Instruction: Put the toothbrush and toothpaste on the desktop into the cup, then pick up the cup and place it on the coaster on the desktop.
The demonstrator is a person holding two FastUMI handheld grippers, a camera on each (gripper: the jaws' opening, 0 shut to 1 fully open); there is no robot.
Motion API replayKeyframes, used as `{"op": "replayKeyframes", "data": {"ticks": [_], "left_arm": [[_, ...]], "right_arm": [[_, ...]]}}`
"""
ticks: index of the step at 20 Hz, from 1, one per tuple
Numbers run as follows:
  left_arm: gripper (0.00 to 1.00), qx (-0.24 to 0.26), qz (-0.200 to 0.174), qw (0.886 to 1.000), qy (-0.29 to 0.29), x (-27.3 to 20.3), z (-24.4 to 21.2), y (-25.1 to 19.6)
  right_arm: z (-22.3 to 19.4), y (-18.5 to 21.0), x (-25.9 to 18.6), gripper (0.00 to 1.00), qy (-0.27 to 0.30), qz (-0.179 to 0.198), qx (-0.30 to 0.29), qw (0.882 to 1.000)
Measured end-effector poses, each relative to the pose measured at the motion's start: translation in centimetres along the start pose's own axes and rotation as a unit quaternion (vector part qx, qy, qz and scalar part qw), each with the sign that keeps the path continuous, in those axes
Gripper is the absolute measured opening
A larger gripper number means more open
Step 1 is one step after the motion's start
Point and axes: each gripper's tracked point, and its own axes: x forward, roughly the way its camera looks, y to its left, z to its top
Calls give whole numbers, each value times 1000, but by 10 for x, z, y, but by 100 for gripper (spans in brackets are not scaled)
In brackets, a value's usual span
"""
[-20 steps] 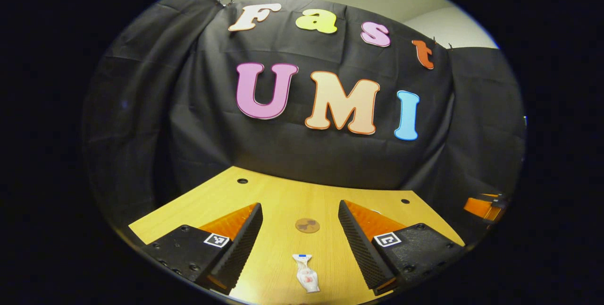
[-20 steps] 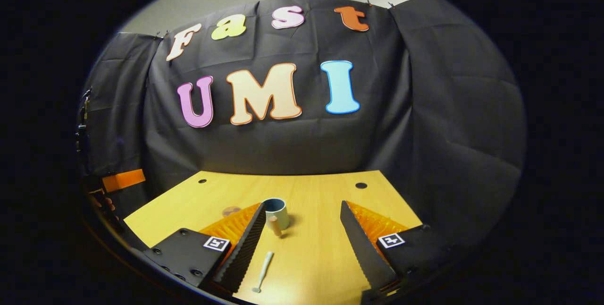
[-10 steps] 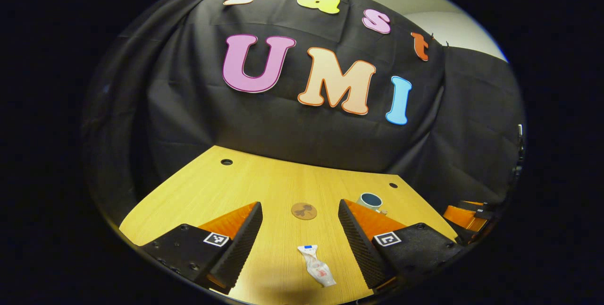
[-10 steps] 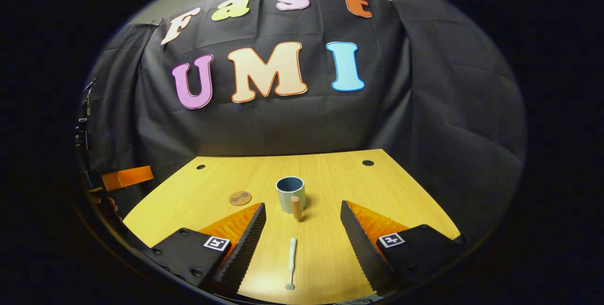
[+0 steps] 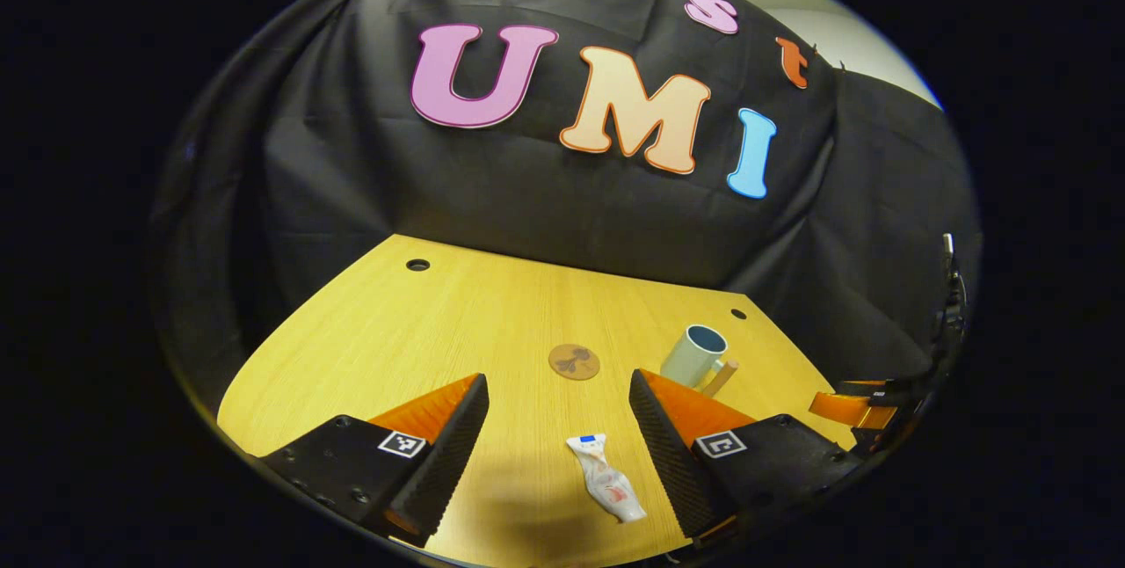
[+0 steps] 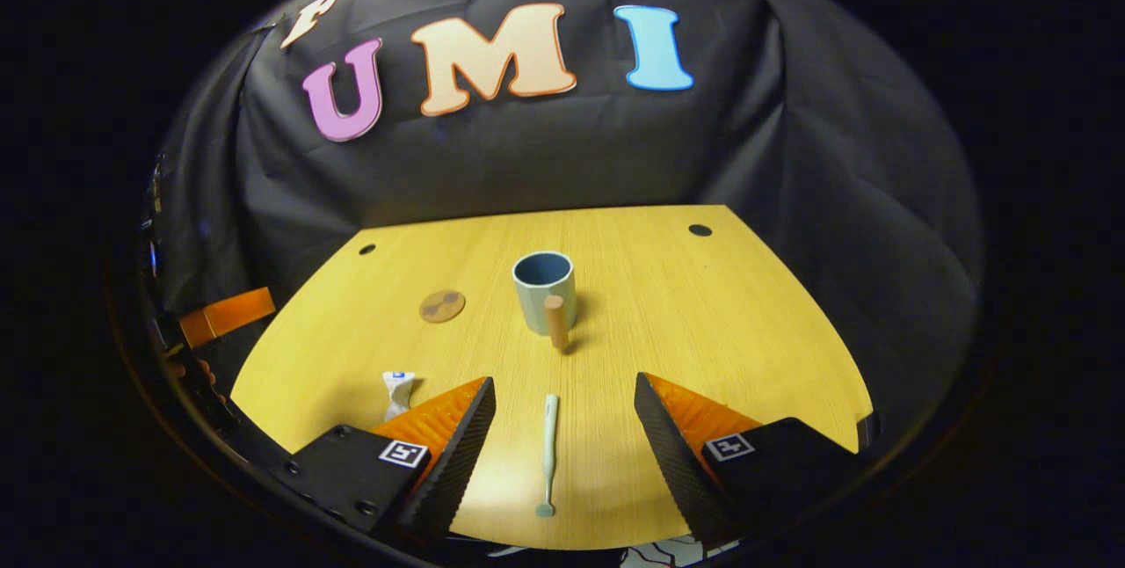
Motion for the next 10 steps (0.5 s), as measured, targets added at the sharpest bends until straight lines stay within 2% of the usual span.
{"op": "replayKeyframes", "data": {"ticks": [1,3,4,8,9,10], "left_arm": [[95,-1,4,1000,6,2,-3,3],[95,-2,11,1000,18,4,-11,8],[95,-2,14,1000,23,4,-15,11],[95,-12,28,998,46,4,-30,25],[95,-17,32,998,52,5,-34,28],[95,-21,37,998,56,4,-38,31]], "right_arm": [[-7,2,6,95,18,5,-10,1000],[-21,6,24,95,63,13,-29,998],[-28,10,34,98,84,20,-35,996],[-46,24,67,94,159,35,-41,986],[-49,28,76,98,173,38,-42,983],[-54,29,84,94,188,40,-44,980]]}}
